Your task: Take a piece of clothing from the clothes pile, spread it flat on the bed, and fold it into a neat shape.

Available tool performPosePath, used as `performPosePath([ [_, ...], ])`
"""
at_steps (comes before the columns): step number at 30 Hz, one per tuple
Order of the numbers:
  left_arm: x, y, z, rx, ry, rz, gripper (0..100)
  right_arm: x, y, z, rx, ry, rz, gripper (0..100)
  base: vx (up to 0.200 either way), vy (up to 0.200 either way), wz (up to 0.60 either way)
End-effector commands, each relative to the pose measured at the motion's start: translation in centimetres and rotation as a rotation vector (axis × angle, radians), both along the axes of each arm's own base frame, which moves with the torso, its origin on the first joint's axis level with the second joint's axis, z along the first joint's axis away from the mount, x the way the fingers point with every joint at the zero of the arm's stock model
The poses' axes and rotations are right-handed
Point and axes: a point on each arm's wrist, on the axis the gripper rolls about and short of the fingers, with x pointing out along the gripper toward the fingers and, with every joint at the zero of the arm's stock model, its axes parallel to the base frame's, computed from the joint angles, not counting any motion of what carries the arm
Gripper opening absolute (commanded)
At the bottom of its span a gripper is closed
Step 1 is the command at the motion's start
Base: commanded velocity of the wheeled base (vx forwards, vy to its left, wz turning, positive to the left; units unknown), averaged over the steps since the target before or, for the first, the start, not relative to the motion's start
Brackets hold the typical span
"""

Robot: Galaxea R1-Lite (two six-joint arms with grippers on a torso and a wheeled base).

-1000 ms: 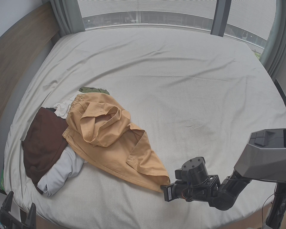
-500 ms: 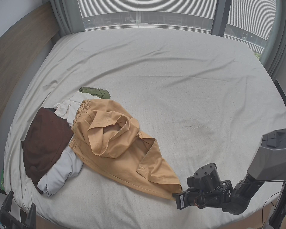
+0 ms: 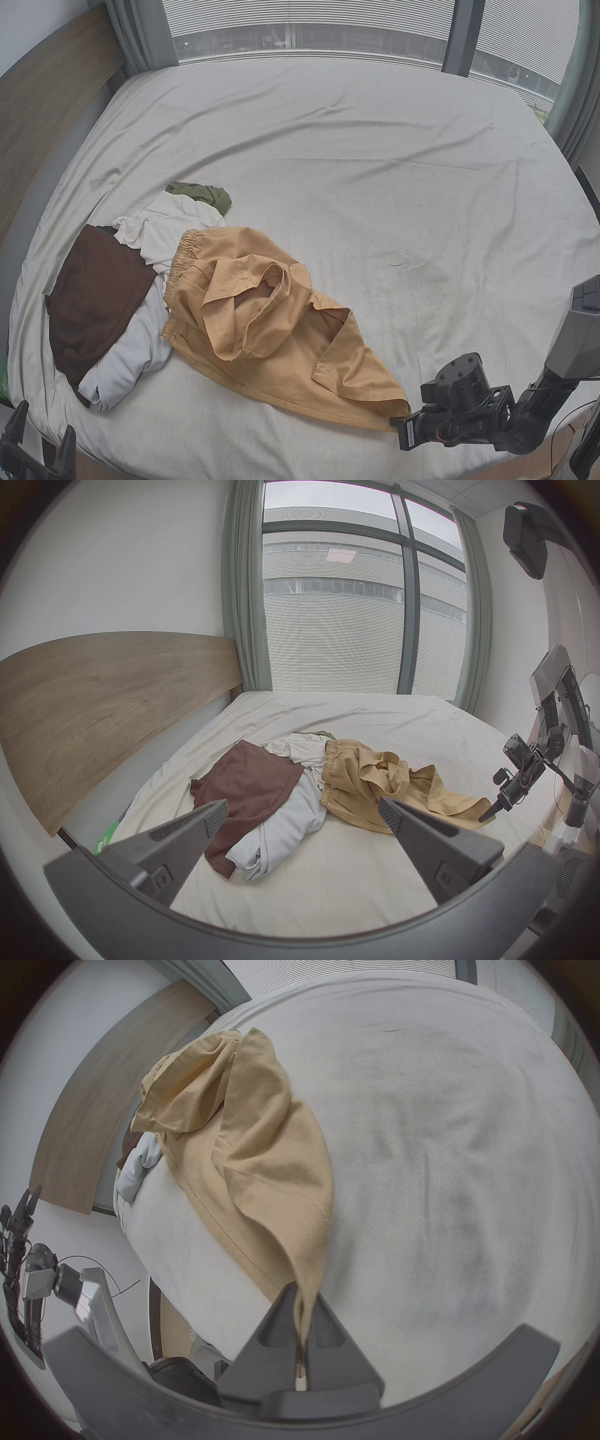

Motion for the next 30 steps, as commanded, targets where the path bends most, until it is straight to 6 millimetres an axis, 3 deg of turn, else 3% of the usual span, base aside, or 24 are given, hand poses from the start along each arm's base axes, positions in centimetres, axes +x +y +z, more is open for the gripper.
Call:
performPosePath([
  [1,0.0,0.0,-0.5,0.000,0.001,0.000,100,0.2,-1.0,0.7,0.009,-0.020,-0.040,0,0.000,0.000,0.00],
  [21,0.0,0.0,-0.5,0.000,0.001,0.000,100,3.6,-6.9,1.6,0.033,-0.055,-0.231,0,0.000,0.000,0.00],
  [30,0.0,0.0,-0.5,0.000,0.001,0.000,100,3.6,-7.5,1.4,0.032,-0.040,-0.241,0,0.000,0.000,0.00],
])
